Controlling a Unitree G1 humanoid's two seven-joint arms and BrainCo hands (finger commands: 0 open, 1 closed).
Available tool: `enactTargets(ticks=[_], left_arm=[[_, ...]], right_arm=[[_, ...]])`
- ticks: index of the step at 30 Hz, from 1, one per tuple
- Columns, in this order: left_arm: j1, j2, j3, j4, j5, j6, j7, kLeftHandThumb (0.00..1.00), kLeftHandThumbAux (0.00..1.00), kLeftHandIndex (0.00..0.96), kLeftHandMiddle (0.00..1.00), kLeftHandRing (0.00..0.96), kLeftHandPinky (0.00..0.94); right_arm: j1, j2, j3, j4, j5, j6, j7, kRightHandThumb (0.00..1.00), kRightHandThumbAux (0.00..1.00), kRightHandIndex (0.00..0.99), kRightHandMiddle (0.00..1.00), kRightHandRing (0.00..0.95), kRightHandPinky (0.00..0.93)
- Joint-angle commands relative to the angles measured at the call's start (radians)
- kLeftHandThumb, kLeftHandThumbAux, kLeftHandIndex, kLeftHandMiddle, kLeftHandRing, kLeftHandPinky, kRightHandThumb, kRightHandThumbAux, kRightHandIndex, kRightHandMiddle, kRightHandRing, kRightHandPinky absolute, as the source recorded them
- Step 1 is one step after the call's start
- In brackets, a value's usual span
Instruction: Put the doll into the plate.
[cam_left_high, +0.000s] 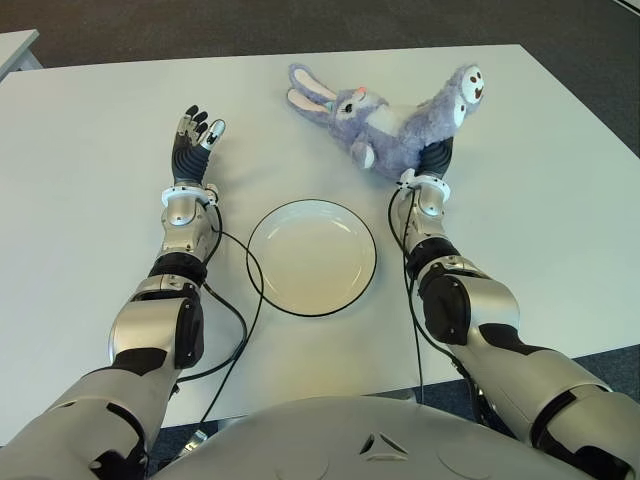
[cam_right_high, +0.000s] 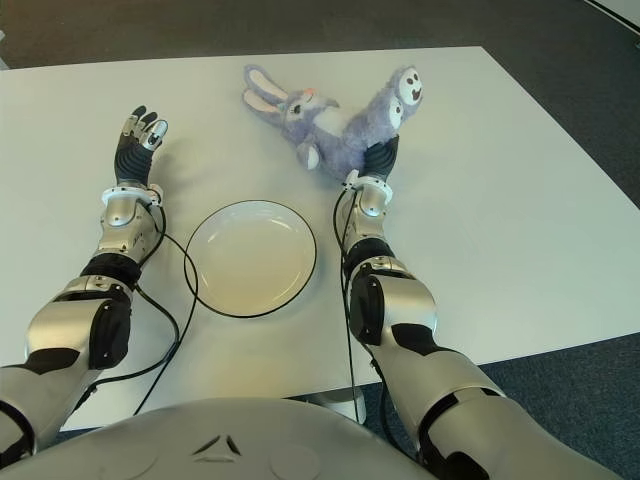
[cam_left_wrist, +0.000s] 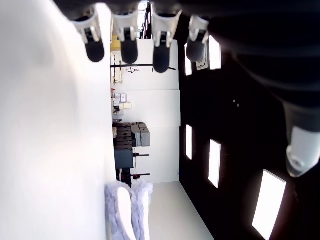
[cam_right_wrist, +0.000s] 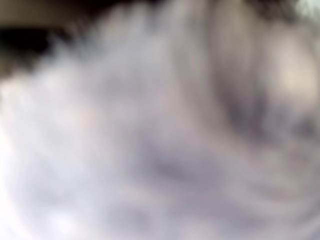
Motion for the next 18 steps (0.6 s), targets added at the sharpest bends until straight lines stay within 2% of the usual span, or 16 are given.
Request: enactTargets(ticks=[1, 18], left_arm=[[0.063, -0.030, -0.002, 0.060, 0.009, 0.030, -0.006, 0.000, 0.513, 0.039, 0.117, 0.071, 0.000], [0.061, -0.041, -0.006, 0.055, 0.023, 0.034, 0.026, 0.000, 0.511, 0.039, 0.111, 0.064, 0.000]], right_arm=[[0.001, 0.005, -0.008, 0.006, 0.017, 0.005, 0.009, 0.727, 0.706, 0.438, 0.810, 0.844, 0.843], [-0.003, -0.010, 0.038, -0.023, -0.036, -0.037, -0.012, 0.725, 0.707, 0.438, 0.822, 0.853, 0.853]])
